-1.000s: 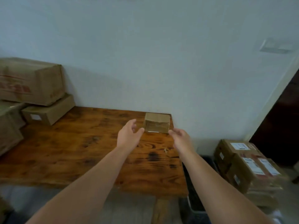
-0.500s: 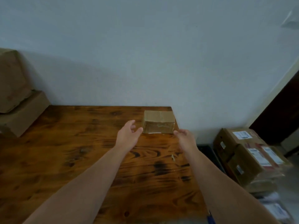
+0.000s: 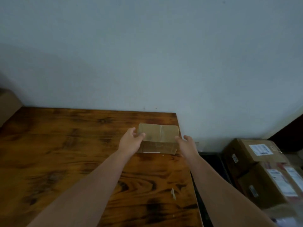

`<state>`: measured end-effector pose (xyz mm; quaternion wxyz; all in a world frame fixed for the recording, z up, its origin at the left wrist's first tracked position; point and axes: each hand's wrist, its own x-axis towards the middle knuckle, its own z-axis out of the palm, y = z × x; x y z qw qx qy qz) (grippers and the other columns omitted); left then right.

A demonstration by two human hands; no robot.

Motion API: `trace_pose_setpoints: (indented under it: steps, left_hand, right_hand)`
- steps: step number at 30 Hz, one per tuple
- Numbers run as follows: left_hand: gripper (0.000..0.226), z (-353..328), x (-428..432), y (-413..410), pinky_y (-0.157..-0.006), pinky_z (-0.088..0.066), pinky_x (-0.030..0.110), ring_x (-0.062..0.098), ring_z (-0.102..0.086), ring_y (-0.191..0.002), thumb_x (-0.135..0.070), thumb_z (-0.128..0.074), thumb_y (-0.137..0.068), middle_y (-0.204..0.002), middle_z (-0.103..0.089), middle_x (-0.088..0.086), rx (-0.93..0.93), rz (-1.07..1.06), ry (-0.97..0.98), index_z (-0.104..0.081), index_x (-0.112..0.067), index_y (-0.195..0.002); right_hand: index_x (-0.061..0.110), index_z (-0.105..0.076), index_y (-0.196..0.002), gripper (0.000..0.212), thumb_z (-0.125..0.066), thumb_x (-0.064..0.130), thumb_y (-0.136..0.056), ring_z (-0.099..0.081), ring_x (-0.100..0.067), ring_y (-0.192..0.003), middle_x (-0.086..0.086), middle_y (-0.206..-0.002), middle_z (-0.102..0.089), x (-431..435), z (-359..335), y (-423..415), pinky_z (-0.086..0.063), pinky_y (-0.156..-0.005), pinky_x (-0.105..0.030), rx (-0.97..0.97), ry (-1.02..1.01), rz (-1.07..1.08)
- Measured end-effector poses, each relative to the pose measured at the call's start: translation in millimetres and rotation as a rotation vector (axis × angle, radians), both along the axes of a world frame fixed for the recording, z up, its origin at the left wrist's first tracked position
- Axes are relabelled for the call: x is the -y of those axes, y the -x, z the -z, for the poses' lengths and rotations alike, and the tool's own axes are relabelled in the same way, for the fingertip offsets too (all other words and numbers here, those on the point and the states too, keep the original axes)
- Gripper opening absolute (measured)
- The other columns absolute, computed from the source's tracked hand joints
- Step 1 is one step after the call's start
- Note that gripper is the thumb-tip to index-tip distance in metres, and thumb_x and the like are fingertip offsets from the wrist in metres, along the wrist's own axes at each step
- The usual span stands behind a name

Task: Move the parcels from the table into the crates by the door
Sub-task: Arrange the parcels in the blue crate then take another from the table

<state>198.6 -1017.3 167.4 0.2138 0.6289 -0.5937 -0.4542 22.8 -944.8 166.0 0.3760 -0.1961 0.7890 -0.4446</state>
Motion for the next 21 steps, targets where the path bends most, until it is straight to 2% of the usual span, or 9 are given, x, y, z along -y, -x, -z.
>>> trace_pose_setpoints:
  steps: [2,4,7,10,12,15,17,21]
  left_hand:
    - [0.067,6.7,6.0,6.5,-0.106,-0.034,0.043,0.027,-0.037,-0.134,-0.043,-0.054,-0.091,-0.149,-0.036,0.006,-0.026,-0.001,-0.083,-0.026,-0.019,-0.147]
    - [0.069,12.1,9.2,11.9,-0.107,-0.031,0.044,0.029,-0.032,-0.136,-0.042,-0.052,-0.092,-0.152,-0.031,0.007,-0.047,0.02,-0.144,-0.021,-0.019,-0.149]
    - [0.065,13.9,10.2,14.9,-0.103,-0.036,0.04,0.028,-0.036,-0.133,-0.039,-0.052,-0.094,-0.15,-0.033,0.006,-0.059,0.043,-0.154,-0.023,-0.02,-0.149]
    - [0.058,8.3,5.4,9.8,-0.096,-0.04,0.037,0.027,-0.042,-0.127,-0.037,-0.052,-0.094,-0.144,-0.041,0.005,-0.085,0.035,-0.117,-0.031,-0.019,-0.145]
    - [0.046,2.3,0.4,2.6,-0.092,-0.043,0.036,0.024,-0.048,-0.119,-0.037,-0.05,-0.095,-0.135,-0.048,0.005,-0.12,0.01,-0.059,-0.042,-0.018,-0.136]
    - [0.028,-12.5,-7.5,-10.5,-0.086,-0.046,0.038,0.021,-0.052,-0.101,-0.042,-0.045,-0.095,-0.118,-0.056,0.004,-0.238,-0.117,-0.031,-0.051,-0.02,-0.111]
    - [0.032,-24.7,-13.6,-21.1,-0.092,-0.047,0.045,0.025,-0.054,-0.103,-0.047,-0.045,-0.094,-0.115,-0.056,0.007,-0.363,-0.235,-0.081,-0.05,-0.019,-0.108]
    - [0.06,-41.3,-33.4,-44.8,-0.096,-0.046,0.049,0.028,-0.055,-0.106,-0.057,-0.055,-0.084,-0.117,-0.057,0.009,-0.485,-0.309,-0.189,-0.053,-0.012,-0.123]
  right_hand:
    - [0.013,-0.04,-0.139,0.049,-0.054,0.031,-0.095,-0.053,-0.019,-0.101,-0.001,-0.115,-0.053,9.4,6.8,1.2,-0.048,-0.092,-0.042,0.064,-0.017,-0.022]
    - [0.015,-0.043,-0.138,0.048,-0.053,0.032,-0.095,-0.055,-0.026,-0.112,-0.007,-0.126,-0.056,16.6,12.3,-0.1,-0.046,-0.098,-0.049,0.103,-0.038,-0.051]
    - [0.015,-0.047,-0.134,0.042,-0.054,0.029,-0.095,-0.057,-0.024,-0.107,-0.007,-0.119,-0.06,19.1,16.5,-4.6,-0.049,-0.095,-0.043,0.037,-0.071,-0.108]
    - [0.014,-0.047,-0.134,0.042,-0.056,0.025,-0.094,-0.054,-0.019,-0.101,-0.003,-0.114,-0.059,15.2,14.9,-7.4,-0.048,-0.084,-0.033,-0.034,-0.048,-0.111]
    - [0.014,-0.046,-0.132,0.042,-0.057,0.027,-0.093,-0.054,-0.017,-0.099,0.002,-0.107,-0.056,9.4,8.8,-9.4,-0.047,-0.079,-0.032,-0.044,-0.007,-0.077]
    - [0.016,-0.046,-0.121,0.036,-0.057,0.035,-0.092,-0.058,-0.019,-0.097,0.0,-0.105,-0.057,-3.8,-3.5,-15.6,-0.052,-0.086,-0.04,0.078,0.114,0.034]
    - [0.018,-0.047,-0.111,0.033,-0.055,0.043,-0.092,-0.058,-0.018,-0.091,-0.001,-0.1,-0.057,-17.5,-13.1,-24.5,-0.053,-0.082,-0.04,0.131,0.191,0.109]
    - [0.019,-0.051,-0.097,0.034,-0.053,0.052,-0.09,-0.057,-0.015,-0.086,0.0,-0.094,-0.057,-46.5,-30.5,-49.8,-0.049,-0.068,-0.033,0.116,0.308,0.204]
